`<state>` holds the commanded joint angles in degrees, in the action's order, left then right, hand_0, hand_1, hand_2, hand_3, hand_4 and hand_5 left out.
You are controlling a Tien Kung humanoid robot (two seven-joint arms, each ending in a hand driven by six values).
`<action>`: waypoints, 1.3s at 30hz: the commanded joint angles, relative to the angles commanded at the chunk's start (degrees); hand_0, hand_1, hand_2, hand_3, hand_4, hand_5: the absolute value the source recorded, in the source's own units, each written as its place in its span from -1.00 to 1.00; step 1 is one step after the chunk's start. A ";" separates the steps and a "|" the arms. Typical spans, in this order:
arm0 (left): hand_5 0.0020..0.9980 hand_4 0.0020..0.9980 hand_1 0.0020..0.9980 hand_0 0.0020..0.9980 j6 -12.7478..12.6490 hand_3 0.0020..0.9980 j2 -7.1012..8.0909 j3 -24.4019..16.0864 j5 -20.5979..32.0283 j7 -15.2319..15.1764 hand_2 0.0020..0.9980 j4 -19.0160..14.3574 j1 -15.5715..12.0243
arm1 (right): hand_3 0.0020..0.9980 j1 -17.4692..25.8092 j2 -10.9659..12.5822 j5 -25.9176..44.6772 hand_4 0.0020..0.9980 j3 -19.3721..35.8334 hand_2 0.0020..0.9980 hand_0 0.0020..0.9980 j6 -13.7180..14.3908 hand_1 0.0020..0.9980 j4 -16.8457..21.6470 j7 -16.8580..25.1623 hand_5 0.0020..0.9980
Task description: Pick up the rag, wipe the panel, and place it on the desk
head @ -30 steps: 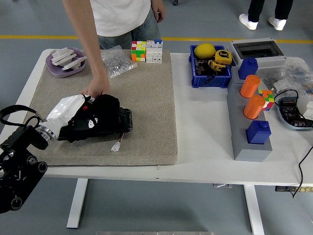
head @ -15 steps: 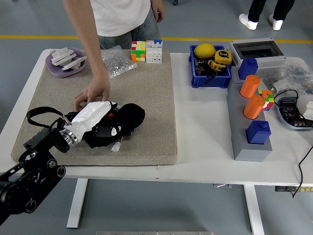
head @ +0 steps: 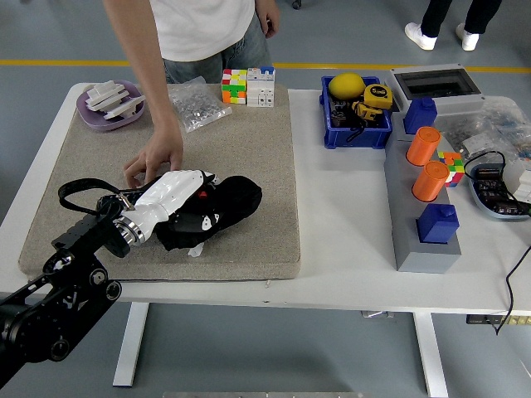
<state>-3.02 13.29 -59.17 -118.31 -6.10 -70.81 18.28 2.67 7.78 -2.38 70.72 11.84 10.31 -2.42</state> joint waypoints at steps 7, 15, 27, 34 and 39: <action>-1.00 0.14 -0.36 -0.46 -0.17 -0.03 0.41 -3.92 -0.50 -0.06 0.04 0.61 -1.31 | 0.24 0.10 0.07 -0.10 1.00 0.20 0.34 0.54 0.13 0.32 0.00 -0.01 -0.05; -1.00 0.14 -0.37 -0.45 -0.05 -0.03 0.95 -9.12 -1.03 -0.17 0.04 1.61 -3.05 | 0.24 0.11 0.11 -0.91 1.00 1.03 0.34 0.54 0.20 0.33 0.00 -0.01 -0.05; -1.00 0.15 -0.36 -0.44 -0.13 -0.03 2.61 -17.09 -2.37 -0.23 0.04 1.27 -6.42 | 0.24 0.23 0.26 -0.96 1.00 1.12 0.34 0.54 0.38 0.32 0.00 -0.08 -0.05; -1.00 0.16 -0.35 -0.42 -0.22 -0.03 3.35 -20.79 -3.29 -0.23 0.04 1.35 -8.97 | 0.24 0.40 0.16 -0.82 1.00 1.03 0.34 0.54 0.45 0.32 0.00 -0.11 -0.05; -1.00 0.17 -0.35 -0.42 -0.57 -0.02 3.70 -23.15 -3.70 -0.23 0.04 0.73 -10.05 | 0.24 0.53 0.18 -0.45 1.00 0.63 0.34 0.54 0.46 0.32 0.00 -0.15 -0.05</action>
<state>-3.58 16.99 -82.32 -122.02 -6.33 -70.07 8.22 3.21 7.96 -2.83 71.34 12.31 10.31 -2.57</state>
